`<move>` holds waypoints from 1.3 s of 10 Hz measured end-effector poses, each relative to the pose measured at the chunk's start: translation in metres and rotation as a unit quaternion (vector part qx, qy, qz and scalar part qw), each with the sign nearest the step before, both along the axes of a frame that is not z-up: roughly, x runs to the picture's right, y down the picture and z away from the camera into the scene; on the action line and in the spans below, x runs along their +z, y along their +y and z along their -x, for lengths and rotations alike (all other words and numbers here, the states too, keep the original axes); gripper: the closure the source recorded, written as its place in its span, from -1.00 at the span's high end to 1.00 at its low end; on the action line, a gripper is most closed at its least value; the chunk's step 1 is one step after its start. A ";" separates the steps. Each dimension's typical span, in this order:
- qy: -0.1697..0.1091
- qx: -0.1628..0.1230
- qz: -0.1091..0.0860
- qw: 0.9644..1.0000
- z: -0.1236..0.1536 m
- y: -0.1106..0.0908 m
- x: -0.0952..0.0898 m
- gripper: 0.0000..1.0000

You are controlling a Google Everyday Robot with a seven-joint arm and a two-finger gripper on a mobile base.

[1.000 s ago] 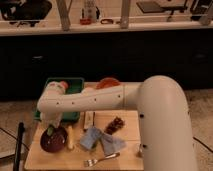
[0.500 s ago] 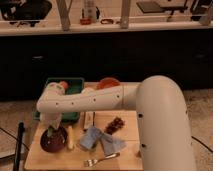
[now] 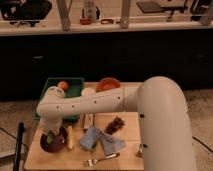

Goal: Place pepper in purple bowl

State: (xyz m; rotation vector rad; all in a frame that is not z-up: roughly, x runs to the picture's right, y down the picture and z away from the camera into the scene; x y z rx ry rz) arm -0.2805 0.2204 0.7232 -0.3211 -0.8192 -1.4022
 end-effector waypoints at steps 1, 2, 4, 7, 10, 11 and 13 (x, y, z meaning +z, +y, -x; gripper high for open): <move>0.001 -0.003 0.003 1.000 -0.001 0.002 -0.004 -0.87; 0.004 -0.005 0.005 1.000 -0.002 0.001 -0.006 -0.68; 0.005 -0.010 0.008 1.000 -0.004 -0.001 -0.011 -0.31; 0.003 -0.022 0.013 1.000 -0.007 -0.004 -0.015 0.32; 0.000 -0.029 0.018 0.999 -0.011 -0.006 -0.017 0.60; -0.001 -0.032 0.021 0.999 -0.012 -0.008 -0.017 0.60; -0.003 -0.039 0.022 0.999 -0.013 -0.011 -0.019 0.60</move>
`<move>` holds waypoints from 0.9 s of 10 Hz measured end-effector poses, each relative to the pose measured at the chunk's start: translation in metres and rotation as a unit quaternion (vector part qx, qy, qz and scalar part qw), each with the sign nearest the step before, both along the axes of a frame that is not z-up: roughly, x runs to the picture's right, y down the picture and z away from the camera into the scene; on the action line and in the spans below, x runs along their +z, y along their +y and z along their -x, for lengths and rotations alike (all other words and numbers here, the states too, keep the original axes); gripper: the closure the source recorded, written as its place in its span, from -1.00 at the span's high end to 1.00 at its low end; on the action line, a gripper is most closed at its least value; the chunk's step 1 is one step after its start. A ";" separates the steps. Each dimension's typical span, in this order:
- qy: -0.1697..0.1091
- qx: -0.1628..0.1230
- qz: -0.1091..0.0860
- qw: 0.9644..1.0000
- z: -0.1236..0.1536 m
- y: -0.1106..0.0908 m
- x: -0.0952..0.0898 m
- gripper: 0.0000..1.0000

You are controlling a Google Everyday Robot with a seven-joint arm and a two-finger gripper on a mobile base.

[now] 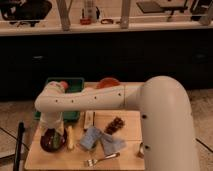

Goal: Place pepper in purple bowl

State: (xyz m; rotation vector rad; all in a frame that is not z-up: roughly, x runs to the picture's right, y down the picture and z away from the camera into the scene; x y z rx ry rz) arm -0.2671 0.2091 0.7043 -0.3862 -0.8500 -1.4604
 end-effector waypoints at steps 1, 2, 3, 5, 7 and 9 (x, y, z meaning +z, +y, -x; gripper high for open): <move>-0.001 -0.002 0.000 1.000 0.000 -0.001 -0.001 0.60; -0.001 -0.005 0.000 1.000 -0.001 -0.004 -0.001 0.60; -0.001 -0.007 0.000 1.000 -0.002 -0.005 -0.002 0.60; -0.001 -0.009 -0.001 1.000 -0.003 -0.008 -0.004 0.60; -0.001 -0.009 -0.002 1.000 -0.004 -0.009 -0.005 0.60; -0.005 -0.003 -0.005 1.000 -0.004 -0.009 -0.007 0.60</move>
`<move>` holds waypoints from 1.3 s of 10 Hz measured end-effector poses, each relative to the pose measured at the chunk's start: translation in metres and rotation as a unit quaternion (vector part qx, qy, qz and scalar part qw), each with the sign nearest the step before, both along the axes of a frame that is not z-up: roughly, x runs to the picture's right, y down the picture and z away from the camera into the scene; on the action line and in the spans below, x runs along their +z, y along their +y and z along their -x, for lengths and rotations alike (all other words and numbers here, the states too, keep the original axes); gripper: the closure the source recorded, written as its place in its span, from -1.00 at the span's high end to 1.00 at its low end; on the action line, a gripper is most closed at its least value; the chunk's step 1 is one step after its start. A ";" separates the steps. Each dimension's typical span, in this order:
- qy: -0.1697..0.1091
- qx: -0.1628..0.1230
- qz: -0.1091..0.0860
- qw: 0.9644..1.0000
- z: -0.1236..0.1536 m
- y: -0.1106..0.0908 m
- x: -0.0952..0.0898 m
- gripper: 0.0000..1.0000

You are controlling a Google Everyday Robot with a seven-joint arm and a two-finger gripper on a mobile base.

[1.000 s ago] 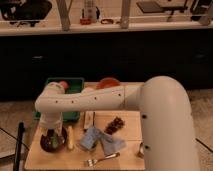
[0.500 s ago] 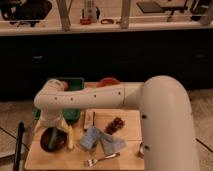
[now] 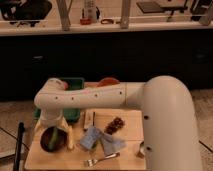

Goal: Place pepper in purple bowl

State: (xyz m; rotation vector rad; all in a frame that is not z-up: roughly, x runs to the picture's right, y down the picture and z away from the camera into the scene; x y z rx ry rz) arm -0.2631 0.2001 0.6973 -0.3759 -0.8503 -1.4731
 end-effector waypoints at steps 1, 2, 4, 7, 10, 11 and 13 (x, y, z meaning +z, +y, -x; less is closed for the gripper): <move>-0.001 0.003 -0.001 1.000 0.000 0.000 0.000 0.60; -0.001 0.006 -0.001 1.000 0.000 0.000 0.000 0.60; -0.003 0.012 -0.002 1.000 0.000 -0.001 0.000 0.60; -0.007 0.017 -0.002 1.000 -0.001 -0.003 0.001 0.60; -0.008 0.016 0.002 1.000 -0.003 -0.006 0.001 0.60; -0.010 0.016 0.003 1.000 -0.003 -0.009 0.000 0.60; -0.012 0.016 0.004 1.000 -0.004 -0.012 0.000 0.60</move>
